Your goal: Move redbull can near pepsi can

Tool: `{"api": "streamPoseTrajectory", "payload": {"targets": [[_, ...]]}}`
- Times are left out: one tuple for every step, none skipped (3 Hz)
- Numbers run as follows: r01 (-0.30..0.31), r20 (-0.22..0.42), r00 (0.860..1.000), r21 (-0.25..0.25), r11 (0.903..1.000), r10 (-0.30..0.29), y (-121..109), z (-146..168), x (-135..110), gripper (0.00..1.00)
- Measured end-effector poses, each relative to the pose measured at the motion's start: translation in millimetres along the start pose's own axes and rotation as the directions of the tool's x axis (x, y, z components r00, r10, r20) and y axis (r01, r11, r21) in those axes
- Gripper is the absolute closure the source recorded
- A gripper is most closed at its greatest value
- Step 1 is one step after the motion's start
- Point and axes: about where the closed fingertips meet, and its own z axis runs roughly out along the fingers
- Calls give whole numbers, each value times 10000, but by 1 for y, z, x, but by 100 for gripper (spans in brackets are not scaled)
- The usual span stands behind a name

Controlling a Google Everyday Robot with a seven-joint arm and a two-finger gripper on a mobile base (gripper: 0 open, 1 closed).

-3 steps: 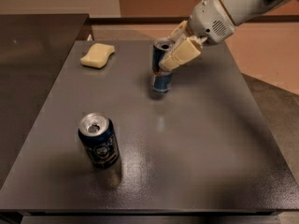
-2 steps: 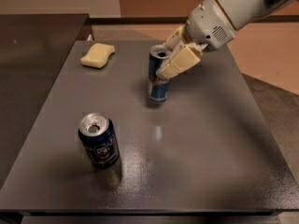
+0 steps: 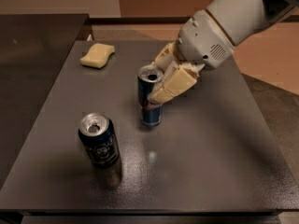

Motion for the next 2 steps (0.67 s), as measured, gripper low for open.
{"api": "streamPoseTrajectory", "payload": {"targets": [[1,0,10000,0,10000,-1,0,0,0,100],[-50,39,10000,-176,9998,50,5,9,2,100]]}}
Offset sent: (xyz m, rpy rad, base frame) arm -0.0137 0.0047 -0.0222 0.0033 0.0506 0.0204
